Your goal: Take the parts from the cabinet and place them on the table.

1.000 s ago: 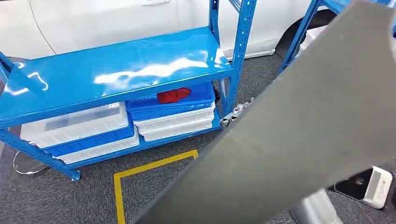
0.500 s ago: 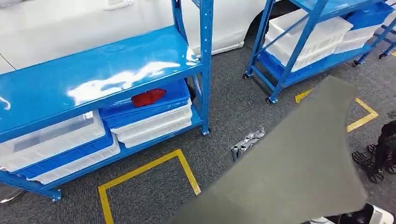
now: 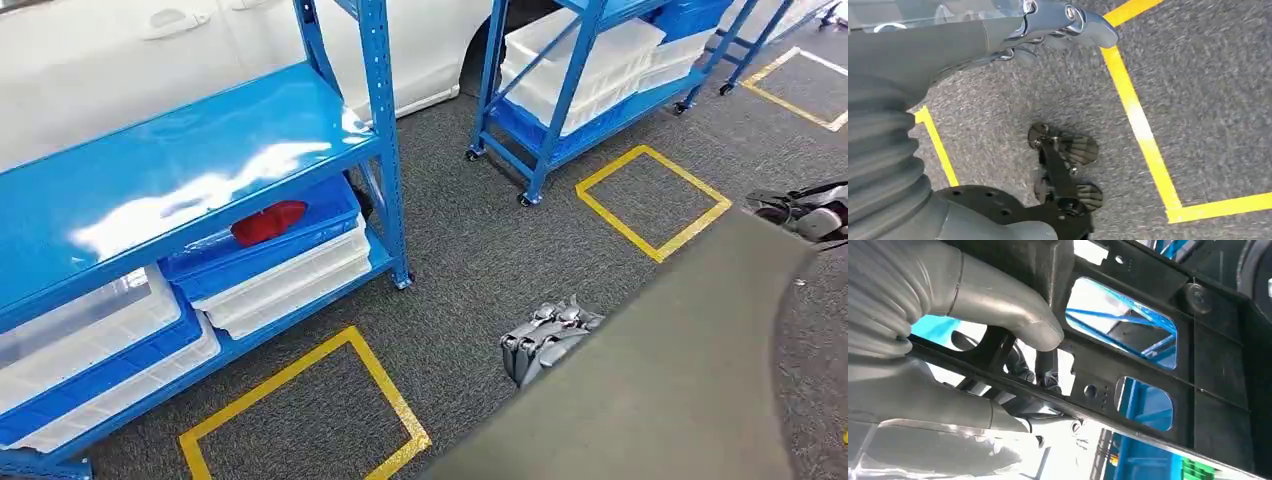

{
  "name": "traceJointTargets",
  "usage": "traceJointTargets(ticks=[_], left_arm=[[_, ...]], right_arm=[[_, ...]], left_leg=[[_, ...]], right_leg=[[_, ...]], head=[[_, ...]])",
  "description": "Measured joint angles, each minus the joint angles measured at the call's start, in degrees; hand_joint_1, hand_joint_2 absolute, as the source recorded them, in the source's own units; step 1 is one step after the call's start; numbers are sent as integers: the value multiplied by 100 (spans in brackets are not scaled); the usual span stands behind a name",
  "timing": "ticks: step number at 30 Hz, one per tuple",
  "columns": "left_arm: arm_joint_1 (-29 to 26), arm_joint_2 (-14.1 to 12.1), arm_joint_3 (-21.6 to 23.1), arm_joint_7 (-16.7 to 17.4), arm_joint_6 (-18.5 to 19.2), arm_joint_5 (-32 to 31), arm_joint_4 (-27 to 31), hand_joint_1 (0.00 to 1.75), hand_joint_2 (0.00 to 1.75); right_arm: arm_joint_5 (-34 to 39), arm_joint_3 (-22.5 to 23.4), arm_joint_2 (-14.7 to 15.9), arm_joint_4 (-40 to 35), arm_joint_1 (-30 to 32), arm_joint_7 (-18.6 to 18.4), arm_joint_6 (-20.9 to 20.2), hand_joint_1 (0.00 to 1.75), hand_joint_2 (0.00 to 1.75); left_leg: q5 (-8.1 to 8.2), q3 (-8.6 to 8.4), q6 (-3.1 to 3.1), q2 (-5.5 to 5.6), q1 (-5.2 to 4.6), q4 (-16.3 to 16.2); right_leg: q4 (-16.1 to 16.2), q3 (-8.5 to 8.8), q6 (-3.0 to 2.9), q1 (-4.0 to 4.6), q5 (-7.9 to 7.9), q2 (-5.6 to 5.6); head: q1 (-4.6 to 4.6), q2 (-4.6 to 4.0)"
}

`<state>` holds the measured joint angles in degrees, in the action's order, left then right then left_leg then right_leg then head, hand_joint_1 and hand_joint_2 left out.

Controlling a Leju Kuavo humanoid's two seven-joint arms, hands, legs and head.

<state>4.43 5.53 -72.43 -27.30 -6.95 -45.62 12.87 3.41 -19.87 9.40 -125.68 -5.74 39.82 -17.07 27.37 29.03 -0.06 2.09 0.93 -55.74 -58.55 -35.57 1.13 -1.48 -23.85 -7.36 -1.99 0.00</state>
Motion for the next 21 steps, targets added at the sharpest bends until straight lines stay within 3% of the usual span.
traceJointTargets(ticks=[1, 2, 4, 5, 6, 7, 9, 10, 11, 14, 15, 16, 17, 19, 20, 21], left_arm=[[19, -2, 0, 4, 0, 0, 0, 0, 175], [19, -11, 2, 13, 0, -2, 0, 0, 175], [10, -33, 2, 59, -2, -13, 0, 0, 175], [15, -44, 2, 79, -2, -17, 0, 0, 175], [26, -59, 2, 81, 0, -17, 0, 0, 175], [44, -77, 2, 81, 6, -19, 0, 0, 175], [84, -98, 11, 81, 26, -19, 0, 0, 175], [99, -114, 15, 79, 26, -17, 0, 0, 175], [108, -136, 17, 72, 26, -15, 0, 0, 175], [120, -188, 17, 66, 24, 9, 0, 0, 175], [129, -201, 17, 66, 24, 11, 0, 0, 175], [141, -205, 17, 57, 24, 20, 0, 0, 175], [136, -205, 17, 50, 24, 22, 0, 0, 175], [112, -219, 17, 46, 20, 35, 0, 0, 175], [97, -219, 17, 44, 20, 37, 0, 0, 175], [88, -219, 15, 46, 17, 42, 0, 0, 175]], right_arm=[[9, 0, -15, 0, -61, 0, 61, 175, 175], [30, -4, -20, 11, -163, -2, 117, 175, 175], [127, -15, -22, 57, -386, -2, 243, 175, 175], [220, -20, -20, 105, -501, -2, 308, 175, 175], [317, -24, -20, 153, -628, -2, 365, 175, 175], [443, -33, -18, 212, -772, -2, 428, 175, 175], [588, -42, -9, 291, -1064, -11, 520, 175, 175], [616, -55, -9, 315, -1193, -18, 571, 175, 175], [632, -85, -13, 348, -1298, -26, 614, 175, 175], [647, -216, -44, 437, -1490, -92, 778, 175, 175], [660, -258, -66, 466, -1567, -114, 820, 175, 175], [680, -310, -105, 501, -1640, -125, 868, 175, 175], [714, -358, -153, 553, -1713, -129, 915, 175, 175], [745, -443, -240, 662, -1796, -129, 935, 175, 175], [748, -472, -262, 706, -1822, -131, 940, 175, 175], [750, -505, -280, 759, -1850, -133, 948, 175, 175]], left_leg=[[-35, -4, -37, -88, -29, 36], [-50, 11, -73, -159, -40, 38], [-52, 48, -79, -324, -79, 25], [-54, 68, -81, -407, -92, 13], [-54, 83, -81, -486, -98, -1], [-50, 94, -76, -553, -100, -21], [-17, 107, -47, -661, -99, -82], [13, 111, -13, -697, -117, -128], [43, 128, 27, -735, -159, -176], [34, 126, 91, -871, -151, -161], [63, 134, 126, -873, -142, -181], [160, 153, 181, -602, -107, -261], [370, 277, 210, -386, -90, -538], [837, 713, 245, -263, -73, -1514], [944, 898, 251, -259, -73, -1898], [916, 981, 250, -258, -73, -2042]], right_leg=[[-162, -84, -19, 47, -145, 316], [-500, -252, -29, 51, -387, 511], [-1428, -667, -15, 47, -820, 658], [-1758, -802, -6, 41, -912, 677], [-1781, -790, -2, 35, -857, 687], [-1524, -623, -4, 31, -688, 710], [-530, -42, -26, 34, -264, 855], [-94, 182, -58, 60, -270, 1160], [-66, 184, -120, 107, -271, 1182], [-80, 128, -199, 124, -251, 993], [-50, 124, -248, 95, -219, 933], [-41, 117, -272, 79, -203, 890], [-41, 105, -298, 73, -189, 842], [-43, 72, -330, 83, -166, 710], [-47, 59, -334, 88, -158, 642], [-48, 54, -329, 89, -150, 572]], head=[[0, 0], [33, 0], [39, 0], [44, 0], [42, 0], [41, 0], [42, 0], [46, 0], [39, 0], [33, 0], [44, 0], [28, 0], [31, 0], [33, 0], [31, 0], [33, 0]])
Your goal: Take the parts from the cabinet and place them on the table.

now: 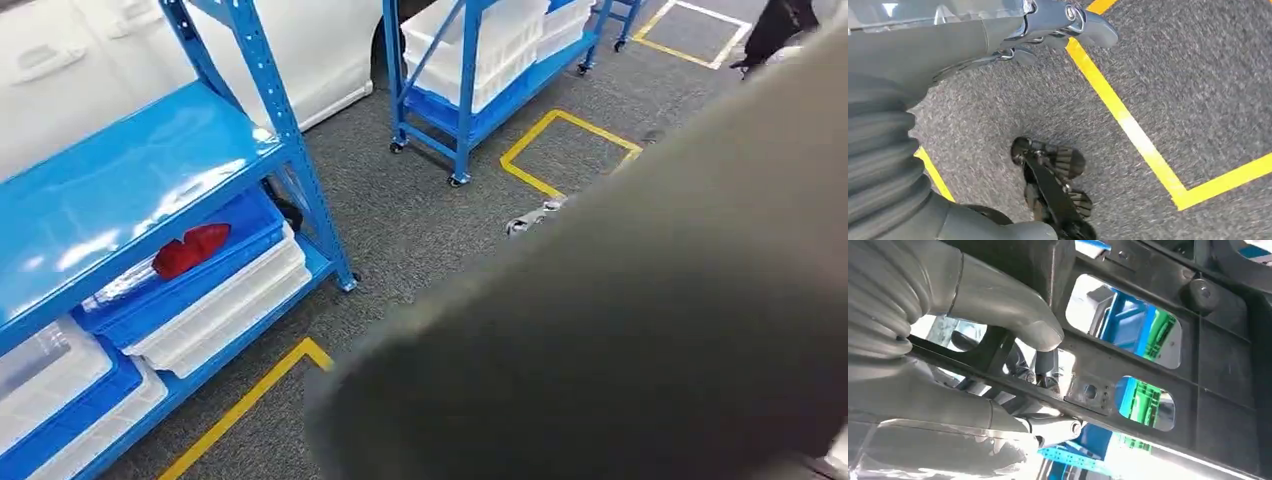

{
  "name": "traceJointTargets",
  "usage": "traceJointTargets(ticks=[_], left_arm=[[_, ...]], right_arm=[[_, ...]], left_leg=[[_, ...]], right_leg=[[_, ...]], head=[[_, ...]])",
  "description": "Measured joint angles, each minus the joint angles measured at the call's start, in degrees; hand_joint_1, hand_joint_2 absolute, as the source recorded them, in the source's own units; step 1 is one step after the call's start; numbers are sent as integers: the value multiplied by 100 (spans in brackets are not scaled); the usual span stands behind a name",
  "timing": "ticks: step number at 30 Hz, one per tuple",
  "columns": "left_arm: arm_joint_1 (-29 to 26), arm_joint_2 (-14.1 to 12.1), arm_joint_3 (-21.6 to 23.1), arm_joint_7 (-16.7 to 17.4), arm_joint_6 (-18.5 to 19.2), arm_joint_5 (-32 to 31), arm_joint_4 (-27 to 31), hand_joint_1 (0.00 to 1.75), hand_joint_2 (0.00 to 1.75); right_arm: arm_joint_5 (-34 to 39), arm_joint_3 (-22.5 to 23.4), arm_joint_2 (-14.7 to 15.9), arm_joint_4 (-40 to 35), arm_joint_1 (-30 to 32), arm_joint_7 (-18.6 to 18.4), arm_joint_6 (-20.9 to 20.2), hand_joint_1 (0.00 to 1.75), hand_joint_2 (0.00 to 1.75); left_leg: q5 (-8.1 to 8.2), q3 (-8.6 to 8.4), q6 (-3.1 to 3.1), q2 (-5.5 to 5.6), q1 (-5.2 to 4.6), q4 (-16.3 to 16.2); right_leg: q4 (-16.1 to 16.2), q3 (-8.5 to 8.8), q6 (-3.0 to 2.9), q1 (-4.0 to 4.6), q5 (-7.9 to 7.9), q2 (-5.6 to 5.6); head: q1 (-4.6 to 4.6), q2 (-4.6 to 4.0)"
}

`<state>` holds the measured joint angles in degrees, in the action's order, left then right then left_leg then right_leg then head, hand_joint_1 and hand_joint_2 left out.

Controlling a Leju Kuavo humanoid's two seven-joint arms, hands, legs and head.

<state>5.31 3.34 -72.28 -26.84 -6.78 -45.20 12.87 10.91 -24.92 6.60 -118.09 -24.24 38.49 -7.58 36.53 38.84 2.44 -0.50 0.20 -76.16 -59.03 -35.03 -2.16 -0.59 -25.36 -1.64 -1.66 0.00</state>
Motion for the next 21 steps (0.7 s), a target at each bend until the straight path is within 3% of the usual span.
traceJointTargets(ticks=[1, 3, 4, 5, 8, 9, 10, 11, 12, 14, 15, 16, 17, 18, 19, 20, 21], left_arm=[[-3, 0, 0, 0, -4, 0, 0, 0, 175], [3, 0, 0, 2, -37, 0, 0, 0, 175], [2, 0, 0, 15, -55, 7, 0, 0, 175], [2, -4, -2, 35, -74, 13, 0, 0, 175], [13, -2, -11, 44, -112, 28, 0, 0, 175], [25, -2, -11, 44, -118, 28, 0, 0, 175], [36, 11, -13, 44, -116, 31, 0, 0, 175], [37, 13, -13, 44, -107, 37, 0, 0, 175], [25, 18, -18, 44, -92, 46, 0, 0, 175], [-1, 22, -28, 39, 5, 63, 0, 0, 175], [0, 26, -28, 31, 35, 61, 0, 0, 175], [3, 35, -28, 28, 52, 63, 0, 0, 175], [7, 46, -28, 26, 59, 61, 0, 0, 175], [12, 59, -28, 26, 68, 61, 0, 0, 175], [17, 81, -28, 26, 68, 61, 0, 0, 175], [21, 83, -28, 26, 70, 61, 0, 0, 175], [22, 85, -28, 26, 72, 61, -2, 0, 175]], right_arm=[[9, -24, -26, 52, -36, -7, 2, 175, 175], [35, -48, -87, 150, -144, -46, 11, 175, 175], [35, -55, -129, 224, -215, -87, 17, 175, 175], [31, -72, -179, 353, -293, -127, 15, 175, 175], [-24, -118, -273, 645, -405, -173, 15, 175, 175], [-24, -129, -278, 697, -424, -173, 15, 175, 175], [-28, -142, -286, 754, -453, -173, 9, 175, 175], [-35, -151, -295, 798, -510, -170, 9, 175, 175], [-83, -159, -326, 881, -551, -162, 7, 175, 175], [-212, -151, -363, 1058, -523, -107, -81, 175, 175], [-279, -131, -369, 1149, -504, -77, -125, 175, 175], [-304, -118, -369, 1204, -492, -68, -140, 175, 175], [-321, -107, -378, 1239, -493, -63, -164, 175, 175], [-332, -94, -400, 1263, -497, -59, -177, 175, 175], [-335, -89, -433, 1289, -505, -57, -177, 175, 175], [-339, -87, -455, 1309, -514, -57, -177, 175, 175], [-352, -83, -478, 1328, -515, -57, -177, 175, 175]], left_leg=[[-164, -59, -14, 1, 0, 150], [-697, -462, -67, 81, 0, 1051], [-956, -706, -106, 286, 0, 1598], [-886, -786, -146, 567, 12, 1780], [-903, -805, -171, 439, -16, 1865], [-951, -815, -220, 368, -17, 1930], [-1022, -847, -258, 259, 41, 2022], [-1048, -852, -297, 213, 24, 2067], [-1054, -837, -314, 126, 8, 2066], [-1046, -817, -327, -38, -14, 2053], [-1046, -803, -327, -110, -19, 2039], [-1041, -791, -329, -177, -20, 2023], [-1027, -783, -319, -241, -20, 2002], [-1010, -783, -308, -299, -20, 1977], [-983, -783, -286, -350, -21, 1944], [-955, -766, -251, -393, -59, 1921], [-937, -762, -216, -433, -67, 1894]], right_leg=[[-1, 1, 7, 1, 5, -75], [-5, 12, 22, 1, 16, -222], [-5, 19, 33, -3, 23, -289], [-3, -2, 71, 5, 46, -350], [24, -85, 192, -57, 123, -542], [57, -88, 248, -49, 159, -610], [-11, -112, 242, -36, 103, -437], [-201, -217, 248, 13, -68, -163], [-603, -402, 259, 18, -315, -18], [-1507, -804, 275, -2, -701, 93], [-1716, -891, 285, -13, -726, 103], [-1623, -834, 290, -19, -625, 116], [-1271, -630, 287, -19, -424, 149], [-760, -343, 277, -17, -199, 211], [-198, -24, 257, -9, 0, 369], [-6, 66, 203, 65, -113, 556], [25, 47, 157, 52, -57, 459]], head=[[0, 0], [0, 0], [0, 0], [13, 0], [0, 0], [0, 0], [9, 0], [20, 0], [35, 0], [37, 0], [37, 0], [37, 0], [39, 0], [39, 0], [39, 0], [37, 0], [29, 0]])
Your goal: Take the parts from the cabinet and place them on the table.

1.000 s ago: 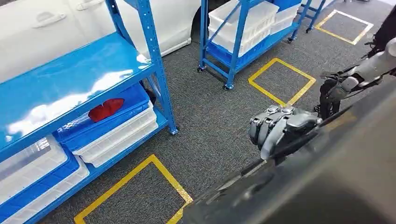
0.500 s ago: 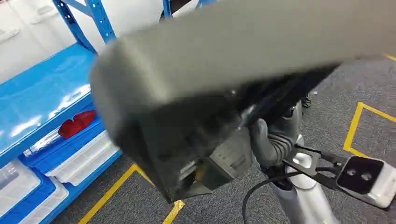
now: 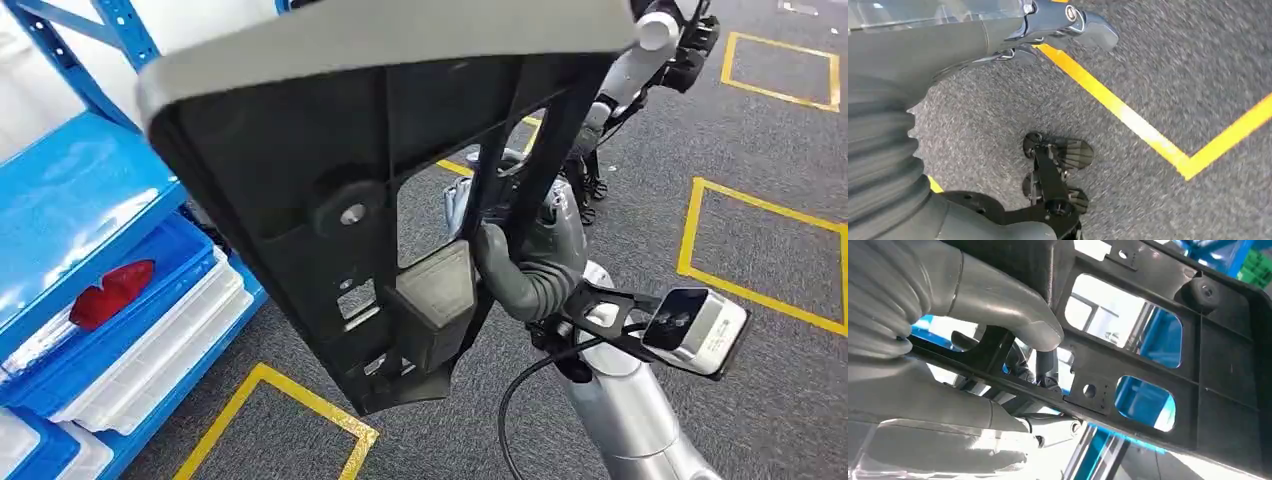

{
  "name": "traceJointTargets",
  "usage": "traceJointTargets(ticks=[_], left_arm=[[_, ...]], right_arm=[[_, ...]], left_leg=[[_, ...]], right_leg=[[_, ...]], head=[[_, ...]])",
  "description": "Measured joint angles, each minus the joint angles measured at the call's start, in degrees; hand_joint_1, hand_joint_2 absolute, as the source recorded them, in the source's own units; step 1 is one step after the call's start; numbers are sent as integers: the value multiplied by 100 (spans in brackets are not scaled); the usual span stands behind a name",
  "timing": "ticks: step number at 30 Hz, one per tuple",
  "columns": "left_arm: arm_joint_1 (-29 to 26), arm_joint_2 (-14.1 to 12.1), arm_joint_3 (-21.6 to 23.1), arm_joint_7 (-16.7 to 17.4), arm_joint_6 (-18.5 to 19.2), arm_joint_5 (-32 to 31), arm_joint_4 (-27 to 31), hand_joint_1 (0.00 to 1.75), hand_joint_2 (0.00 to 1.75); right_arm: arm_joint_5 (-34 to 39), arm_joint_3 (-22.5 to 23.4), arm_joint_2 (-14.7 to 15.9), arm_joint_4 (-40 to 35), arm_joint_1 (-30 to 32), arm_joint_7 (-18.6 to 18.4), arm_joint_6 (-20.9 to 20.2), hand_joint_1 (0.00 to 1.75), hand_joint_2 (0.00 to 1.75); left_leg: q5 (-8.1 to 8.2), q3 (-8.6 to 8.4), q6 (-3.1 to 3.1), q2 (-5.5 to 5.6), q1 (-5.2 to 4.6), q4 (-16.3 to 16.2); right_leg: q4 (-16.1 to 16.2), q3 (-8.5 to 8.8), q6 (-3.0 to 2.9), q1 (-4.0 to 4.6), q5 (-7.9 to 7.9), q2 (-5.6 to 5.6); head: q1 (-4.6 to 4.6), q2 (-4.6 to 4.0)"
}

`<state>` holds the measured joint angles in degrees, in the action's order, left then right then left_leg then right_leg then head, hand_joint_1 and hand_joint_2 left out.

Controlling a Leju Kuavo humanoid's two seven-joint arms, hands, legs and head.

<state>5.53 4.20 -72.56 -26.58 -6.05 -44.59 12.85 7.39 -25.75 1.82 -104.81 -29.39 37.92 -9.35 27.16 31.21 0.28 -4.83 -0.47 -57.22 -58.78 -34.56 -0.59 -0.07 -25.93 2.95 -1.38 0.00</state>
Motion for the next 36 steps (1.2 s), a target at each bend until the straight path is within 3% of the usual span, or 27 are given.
traceJointTargets(ticks=[3, 4, 5, 6, 8, 9, 10, 11, 12, 13, 14, 15, 17, 19, 20, 21, 23, 24, 25, 26, 28, 29, 30, 31, 34, 35, 36], left_arm=[[18, 20, 0, -2, 31, 0, 0, 0, 175], [33, 20, 0, -11, 37, 2, 0, 0, 175], [43, 39, 0, -33, 55, 18, 0, 0, 175], [40, 48, -2, -39, 72, 20, 0, 0, 175], [25, 50, -9, -42, 107, 20, 0, 0, 175], [21, 57, -9, -40, 116, 17, 0, 0, 175], [16, 61, -7, -29, 116, 15, 0, 0, 175], [15, 68, -7, -22, 116, 13, 0, 0, 175], [15, 70, -7, -15, 118, 11, 0, 0, 175], [15, 72, -7, -11, 116, 2, 0, 0, 175], [3, 72, -7, -2, 116, -2, 0, 0, 175], [-8, 80, -7, 9, 114, -35, 0, 0, 175], [-32, 85, -4, 57, 87, -77, 0, 0, 175], [-27, 94, 2, 138, 26, -125, -2, 0, 175], [-15, 116, 4, 177, 9, -125, -2, 0, 175], [-19, 118, 2, 212, -2, -120, -2, 0, 175], [-47, 118, 2, 291, -31, -94, -2, 0, 175], [-58, 120, -2, 328, -50, -74, -2, 0, 175], [-57, 120, -11, 356, -55, -55, -2, 0, 175], [-53, 120, -15, 415, -59, -52, -2, 0, 175], [-51, 120, -18, 527, -92, -52, -2, 0, 175], [-50, 116, -20, 594, -131, -46, -2, 0, 175], [-54, 112, -28, 666, -183, -18, -2, 0, 175], [-57, 74, -48, 743, -239, 22, -2, 0, 175], [-47, -30, -166, 988, -461, 162, 0, 0, 175], [-48, -78, -212, 1016, -496, 210, 0, 0, 175], [-53, -112, -245, 1032, -520, 249, 0, 0, 175]], right_arm=[[-105, 11, -42, 42, -13, -57, -15, 175, 175], [-134, 15, -68, 55, -31, -101, -26, 175, 175], [-153, 20, -96, 77, -79, -140, -46, 175, 175], [-166, 20, -147, 101, -133, -175, -74, 175, 175], [-188, 22, -225, 142, -203, -230, -103, 175, 175], [-203, 26, -249, 160, -216, -253, -105, 175, 175], [-243, 26, -273, 169, -221, -284, -107, 175, 175], [-280, 24, -300, 169, -228, -306, -107, 175, 175], [-293, 24, -326, 169, -234, -319, -107, 175, 175], [-291, 24, -354, 166, -243, -319, -107, 175, 175], [-293, 24, -359, 166, -247, -319, -107, 175, 175], [-291, 22, -361, 166, -257, -313, -107, 175, 175], [-293, 40, -356, 164, -247, -310, -105, 175, 175], [-289, 79, -354, 149, -259, -310, -105, 175, 175], [-278, 94, -352, 149, -275, -310, -107, 175, 175], [-271, 96, -352, 151, -315, -330, -111, 175, 175], [-262, 96, -352, 160, -341, -339, -114, 175, 175], [-237, 96, -352, 173, -341, -345, -114, 175, 175], [-214, 99, -352, 184, -341, -354, -116, 175, 175], [-188, 107, -352, 199, -342, -356, -118, 175, 175], [-182, 158, -352, 206, -347, -356, -111, 175, 175], [-182, 192, -350, 206, -360, -350, -107, 175, 175], [-182, 210, -352, 206, -372, -345, -103, 175, 175], [-184, 230, -350, 204, -372, -330, -92, 175, 175], [-206, 310, -328, 206, -356, -304, -68, 175, 175], [-208, 339, -315, 204, -353, -291, -55, 175, 175], [-208, 361, -308, 206, -358, -284, -39, 175, 175]], left_leg=[[0, -22, 78, -129, 8, 13], [52, 8, 118, -60, 31, -14], [206, 61, 156, 213, 56, -189], [446, 227, 177, 358, 70, -578], [853, 662, 212, 432, 81, -1544], [911, 810, 218, 433, 82, -1847], [824, 834, 213, 434, 82, -1862], [608, 719, 199, 441, 81, -1587], [322, 499, 176, 480, 84, -1096], [41, 240, 144, 602, 90, -530], [-43, 104, 109, 964, 106, -154], [-49, 62, 93, 1113, 130, -65], [-13, 55, 76, 980, 87, -36], [-86, 22, -11, 814, 124, 102], [-131, -23, -48, 713, 123, 161], [-144, -22, -91, 638, 113, 176], [-144, -8, -99, 464, 77, 167], [-142, 1, -100, 375, 70, 163], [-140, 10, -102, 297, 69, 155], [-133, 19, -97, 221, 69, 141], [-101, 20, -70, 100, 71, 95], [-72, 20, -39, 63, 55, 55], [-42, 44, 0, 23, 7, 14], [-41, 43, 22, -9, 15, 19], [-16, 7, 120, -168, 29, 16], [72, 34, 164, 26, 75, -54], [272, 141, 180, 262, 81, -306]], right_leg=[[9, -36, -73, 22, 24, -157], [47, -20, -121, -23, 59, -202], [59, -26, -143, -30, 74, -240], [58, -38, -166, -30, 88, -287], [55, -47, -179, -14, 96, -411], [50, -48, -179, -9, 97, -474], [44, -46, -179, -8, 98, -541], [34, -44, -178, -9, 98, -616], [20, -41, -176, -10, 97, -695], [16, -34, -172, -12, 98, -767], [20, -49, -157, -30, 107, -819], [-5, -90, -110, -8, 128, -888], [23, -158, -18, -74, 180, -1034], [72, -166, 77, -49, 229, -1185], [-45, -217, 71, -21, 113, -825], [-334, -350, 87, -19, -97, -569], [-1218, -747, 126, -39, -529, -388], [-1562, -897, 142, -55, -631, -365], [-1642, -928, 154, -70, -600, -356], [-1459, -818, 162, -80, -454, -339], [-508, -270, 155, -84, -16, -217], [-50, -21, 128, -62, 49, 21], [20, -3, 82, 10, -6, 83], [10, -26, 32, -20, 12, -3], [53, -44, -71, 3, 44, -168], [78, -28, -105, -22, 68, -210], [79, -35, -129, -28, 81, -257]], head=[[4, 0], [6, 0], [0, 0], [-2, 0], [0, 0], [0, 0], [2, 0], [-2, 0], [0, 0], [0, 0], [2, 0], [19, 0], [11, 0], [13, 0], [19, 0], [59, 0], [61, 0], [63, 0], [61, 0], [63, 0], [63, 0], [65, 0], [65, 0], [48, 0], [63, 0], [50, 0], [50, 0]])
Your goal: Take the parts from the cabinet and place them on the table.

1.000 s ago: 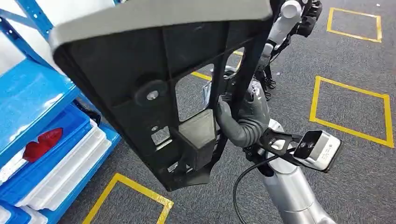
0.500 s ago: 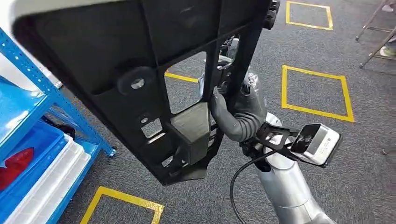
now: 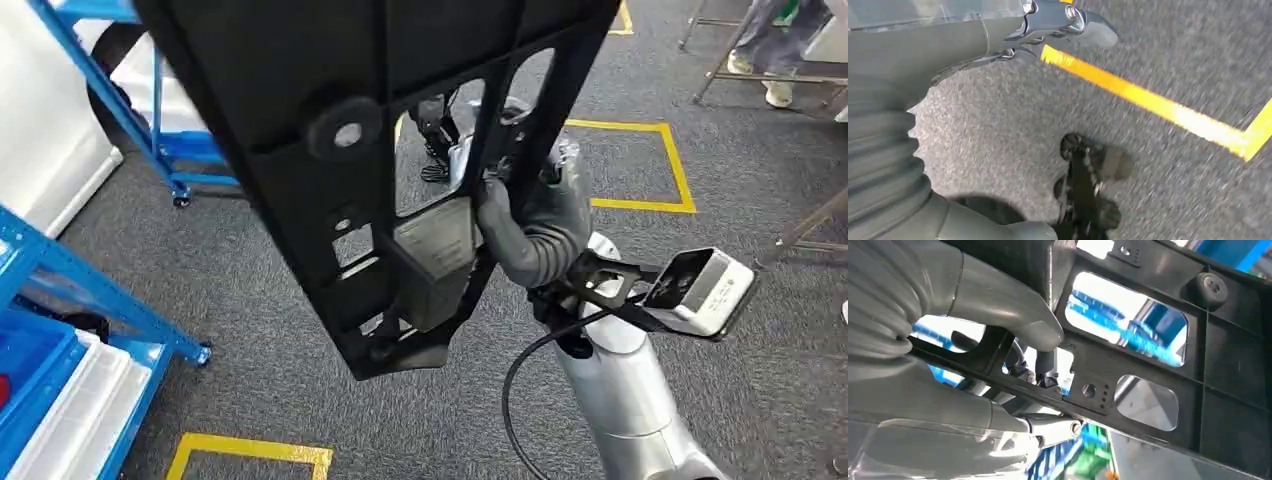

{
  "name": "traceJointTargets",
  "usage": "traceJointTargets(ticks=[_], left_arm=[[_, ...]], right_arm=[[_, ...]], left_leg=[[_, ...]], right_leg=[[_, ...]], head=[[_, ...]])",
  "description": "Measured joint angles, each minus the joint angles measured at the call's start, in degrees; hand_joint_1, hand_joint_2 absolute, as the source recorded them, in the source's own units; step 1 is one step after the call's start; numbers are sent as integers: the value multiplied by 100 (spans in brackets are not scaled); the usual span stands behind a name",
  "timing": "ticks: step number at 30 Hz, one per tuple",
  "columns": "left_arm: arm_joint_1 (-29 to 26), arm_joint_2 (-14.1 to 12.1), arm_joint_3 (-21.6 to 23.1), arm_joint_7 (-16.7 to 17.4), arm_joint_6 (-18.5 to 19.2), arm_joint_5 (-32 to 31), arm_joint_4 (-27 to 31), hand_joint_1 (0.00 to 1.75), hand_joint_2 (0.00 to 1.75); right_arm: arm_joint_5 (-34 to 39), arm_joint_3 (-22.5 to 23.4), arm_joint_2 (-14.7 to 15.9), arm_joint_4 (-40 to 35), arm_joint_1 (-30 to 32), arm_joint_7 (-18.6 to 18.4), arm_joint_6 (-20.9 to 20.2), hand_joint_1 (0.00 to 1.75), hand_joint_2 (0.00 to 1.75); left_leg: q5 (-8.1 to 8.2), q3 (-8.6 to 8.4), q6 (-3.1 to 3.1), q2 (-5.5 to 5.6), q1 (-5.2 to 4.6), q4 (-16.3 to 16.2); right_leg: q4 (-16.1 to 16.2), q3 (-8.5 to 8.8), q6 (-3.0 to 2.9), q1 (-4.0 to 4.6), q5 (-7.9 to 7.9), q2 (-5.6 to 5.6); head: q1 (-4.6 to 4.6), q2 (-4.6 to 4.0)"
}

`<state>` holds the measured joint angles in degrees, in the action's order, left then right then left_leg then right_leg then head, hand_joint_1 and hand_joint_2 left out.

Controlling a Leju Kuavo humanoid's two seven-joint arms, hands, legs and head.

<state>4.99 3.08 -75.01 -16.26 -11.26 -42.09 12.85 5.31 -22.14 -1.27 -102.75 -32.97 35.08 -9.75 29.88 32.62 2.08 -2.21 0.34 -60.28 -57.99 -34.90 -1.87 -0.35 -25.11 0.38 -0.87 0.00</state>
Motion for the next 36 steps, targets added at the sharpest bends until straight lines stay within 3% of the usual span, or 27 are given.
traceJointTargets(ticks=[1, 3, 4, 5, 7, 8, 9, 11, 13, 14, 15, 16, 18, 19, 20, 21, 22, 23, 24, 28, 29, 30, 31, 33, 34, 35, 36], left_arm=[[-15, -48, -46, 7, -19, 34, 0, 0, 175], [-50, -135, -146, 32, -74, 131, 0, 0, 175], [-68, -166, -190, 44, -83, 146, 0, 0, 175], [-80, -192, -223, 48, -83, 179, 0, 0, 175], [-80, -227, -267, 39, -72, 190, 2, 0, 175], [-83, -249, -291, 33, -63, 194, 2, 0, 175], [-82, -271, -319, 28, -50, 194, 2, 0, 175], [-100, -295, -354, 15, -28, 194, 7, 0, 175], [-96, -323, -365, 13, -4, 209, 11, 0, 175], [-85, -325, -374, 13, 4, 236, 15, 0, 175], [-78, -325, -382, 11, 15, 242, 20, 0, 175], [-90, -325, -389, 11, 22, 249, 20, 0, 175], [-126, -323, -402, 13, 31, 253, 20, 0, 175], [-139, -323, -415, 13, 28, 253, 20, 0, 175], [-141, -323, -430, 13, 20, 256, 20, 0, 175], [-135, -321, -437, 13, 15, 264, 20, 0, 175], [-128, -312, -446, 13, 9, 271, 20, 0, 175], [-123, -299, -455, 13, 5, 275, 20, 0, 175], [-126, -297, -463, 13, 4, 279, 20, 0, 175], [-121, -269, -483, 28, 2, 280, 20, 0, 175], [-112, -266, -483, 28, 2, 280, 22, 0, 175], [-108, -264, -485, 28, 4, 282, 22, 0, 175], [-113, -260, -487, 17, 11, 286, 22, 0, 175], [-145, -260, -492, 11, 26, 290, 22, 0, 175], [-157, -260, -494, 9, 39, 291, 22, 0, 175], [-166, -253, -494, 9, 39, 293, 22, 0, 175], [-165, -249, -496, 9, 46, 295, 22, 0, 175]], right_arm=[[2, 6, 2, 0, 8, 7, 15, 175, 175], [7, 15, 11, 13, 50, 29, 20, 175, 175], [18, 22, 15, 24, 78, 39, 20, 175, 175], [20, 28, 24, 35, 96, 42, 20, 175, 175], [20, 46, 37, 42, 97, 46, 20, 175, 175], [20, 55, 37, 42, 96, 50, 17, 175, 175], [22, 61, 42, 42, 96, 59, 17, 175, 175], [28, 63, 48, 46, 96, 61, 13, 175, 175], [28, 81, 61, 48, 104, 59, 11, 175, 175], [28, 89, 63, 48, 110, 61, 2, 175, 175], [31, 98, 68, 48, 98, 66, -4, 175, 175], [33, 98, 66, 50, 90, 64, -6, 175, 175], [33, 96, 68, 61, 130, 63, -22, 175, 175], [33, 96, 68, 68, 150, 63, -31, 175, 175], [33, 96, 68, 74, 169, 63, -48, 175, 175], [31, 96, 70, 74, 180, 61, -55, 175, 175], [33, 96, 68, 72, 179, 61, -55, 175, 175], [33, 96, 68, 72, 175, 63, -55, 175, 175], [33, 96, 68, 70, 174, 63, -57, 175, 175], [35, 103, 74, 55, 190, 72, -59, 175, 175], [35, 109, 76, 52, 197, 74, -59, 175, 175], [35, 111, 83, 48, 190, 83, -61, 175, 175], [37, 111, 83, 48, 190, 87, -59, 175, 175], [37, 107, 83, 50, 224, 83, -66, 175, 175], [37, 107, 83, 50, 244, 83, -66, 175, 175], [37, 105, 83, 50, 262, 83, -66, 175, 175], [35, 103, 83, 50, 267, 79, -66, 175, 175]], left_leg=[[244, 183, 14, 107, 1, -428], [627, 607, 30, 172, 0, -1370], [634, 710, 25, 173, 0, -1580], [489, 661, 11, 177, 0, -1452], [-35, 234, -32, 253, 4, -542], [-275, -7, -56, 437, 15, -20], [-218, -111, -88, 792, 32, 198], [-227, -117, -101, 706, 6, 272], [-270, -139, -167, 579, -10, 326], [-330, -170, -222, 473, 64, 420], [-354, -185, -252, 419, 33, 466], [-361, -176, -283, 325, 15, 466], [-351, -171, -298, 164, -14, 460], [-348, -164, -297, 86, -18, 451], [-340, -162, -295, 10, -19, 446], [-328, -162, -288, -58, -19, 434], [-311, -165, -278, -116, -19, 417], [-289, -174, -258, -165, -22, 393], [-267, -174, -230, -205, -35, 377], [-237, -212, -117, -388, -68, 377], [-179, -192, -73, -345, -50, 355], [-67, -161, -45, -88, -21, 217], [159, -2, -27, 82, -6, -159], [600, 473, 17, 171, 7, -1177], [668, 637, 27, 171, 9, -1505], [586, 679, 28, 172, 16, -1546], [385, 591, 27, 176, 28, -1310]], right_leg=[[0, -8, -22, 2, 6, -45], [-5, -23, -35, 20, 15, -176], [-11, -25, -36, 27, 17, -254], [-18, -24, -36, 29, 17, -325], [-46, -19, -32, 28, 17, -474], [-54, -21, -26, 23, 15, -534], [-63, -50, 8, 34, 25, -592], [-60, -125, 96, -15, 72, -731], [-15, -133, 185, -32, 128, -879], [-44, -143, 201, -24, 84, -808], [-223, -221, 210, 34, -76, -461], [-637, -419, 229, 31, -333, -259], [-1544, -825, 247, 3, -719, -119], [-1789, -934, 257, -7, -767, -101], [-1733, -894, 264, -16, -679, -87], [-1408, -704, 266, -22, -488, -63], [-874, -403, 257, -23, -249, -12], [-298, -72, 234, -11, -44, 130], [3, 75, 185, 43, -139, 397], [17, 40, 87, 85, -72, 150], [73, 81, 47, 18, -37, 95], [88, 90, 29, 13, -27, 53], [87, 86, 5, 9, -21, 13], [84, 83, -6, 18, -20, -121], [78, 84, -6, 20, -20, -191], [73, 90, -6, 19, -20, -264], [63, 94, -4, 17, -21, -337]], head=[[-2, 0], [0, 0], [2, 0], [0, 0], [0, 0], [0, 0], [11, 0], [2, 0], [2, 0], [9, 0], [28, 0], [50, 0], [48, 0], [50, 2], [50, 0], [50, 0], [50, 0], [52, 0], [46, 0], [45, 0], [44, 0], [41, 0], [35, 0], [41, 0], [39, 0], [39, 0], [39, 0]])
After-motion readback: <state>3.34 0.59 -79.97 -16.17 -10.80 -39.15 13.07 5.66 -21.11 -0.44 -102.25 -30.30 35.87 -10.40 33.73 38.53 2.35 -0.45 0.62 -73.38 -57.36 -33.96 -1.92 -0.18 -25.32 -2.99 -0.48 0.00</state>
